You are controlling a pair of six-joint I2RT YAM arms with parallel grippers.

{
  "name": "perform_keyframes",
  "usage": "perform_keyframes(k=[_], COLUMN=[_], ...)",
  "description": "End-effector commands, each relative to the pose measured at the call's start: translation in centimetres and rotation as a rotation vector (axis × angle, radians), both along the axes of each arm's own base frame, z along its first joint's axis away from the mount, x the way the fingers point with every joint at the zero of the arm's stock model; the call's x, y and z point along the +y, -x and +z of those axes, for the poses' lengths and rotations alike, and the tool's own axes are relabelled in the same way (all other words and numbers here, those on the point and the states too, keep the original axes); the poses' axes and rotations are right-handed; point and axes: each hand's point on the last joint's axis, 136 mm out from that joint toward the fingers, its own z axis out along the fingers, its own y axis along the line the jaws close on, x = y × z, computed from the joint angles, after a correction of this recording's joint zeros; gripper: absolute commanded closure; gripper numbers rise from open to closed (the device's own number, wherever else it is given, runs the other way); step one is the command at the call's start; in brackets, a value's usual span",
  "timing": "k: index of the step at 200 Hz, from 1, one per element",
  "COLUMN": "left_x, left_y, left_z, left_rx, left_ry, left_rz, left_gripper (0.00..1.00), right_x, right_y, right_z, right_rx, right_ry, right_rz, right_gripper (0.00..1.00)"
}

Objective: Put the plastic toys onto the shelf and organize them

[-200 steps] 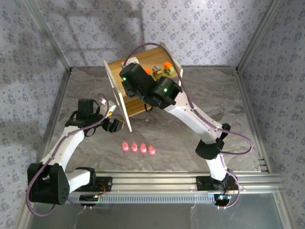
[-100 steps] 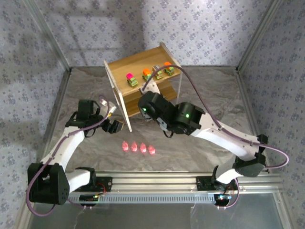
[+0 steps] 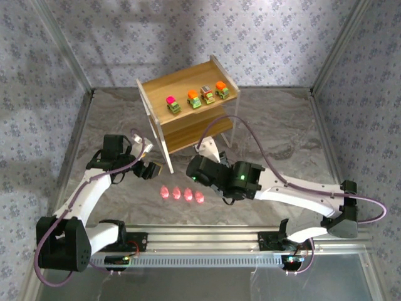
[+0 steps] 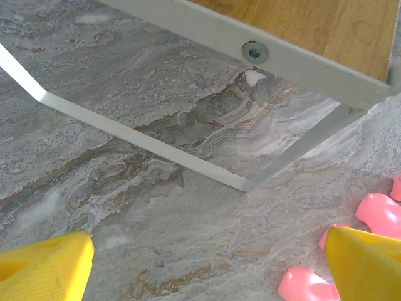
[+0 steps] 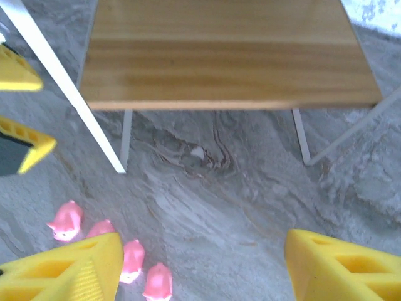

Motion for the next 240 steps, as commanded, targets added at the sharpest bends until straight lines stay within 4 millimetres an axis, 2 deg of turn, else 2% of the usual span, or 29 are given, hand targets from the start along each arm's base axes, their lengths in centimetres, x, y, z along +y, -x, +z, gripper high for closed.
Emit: perform_keyframes(k=[1,10,14,29,86,170,240], left_x=[0.1,0.1,0.1,0.2,0.2,0.1,0.1], left_y=[0.8,0.8,0.8,0.9,1.2,1.2,1.1], left_z=[-0.4,-0.6,-0.6,-0.9,-1.5,-1.7,-1.7], left_rx=[0.014,0.015,0.016,0.016,0.027,0.034,0.040], left_ry=[-0.006,-0.007,-0.008,-0.013,-0.007,-0.001,0.002], left_rz=[-0.017,-0.018,-0.017,-0.012,-0.010,-0.005,-0.004], left_gripper=[0.05,0.05,0.05,0.05,0.05,0.05,0.05], right_x=[-0.8,-0.8,-1.1,-1.3,-0.8,1.7,1.6], right_y=[0.3,0.6,0.8,1.3,2.8,5.1,6.3], right_z=[-1.7,-2.7,-4.0,-6.1,-11.2,-16.4,-20.1], right_rx=[0.012,0.024,0.035,0.055,0.139,0.240,0.268], right_ry=[-0.035,-0.035,-0.011,0.009,0.007,0.024,0.070], right_rz=[-0.064,-0.068,-0.071,-0.079,-0.070,-0.021,-0.016], right_gripper=[0.27,0.26,0.26,0.25,0.27,0.35,0.34])
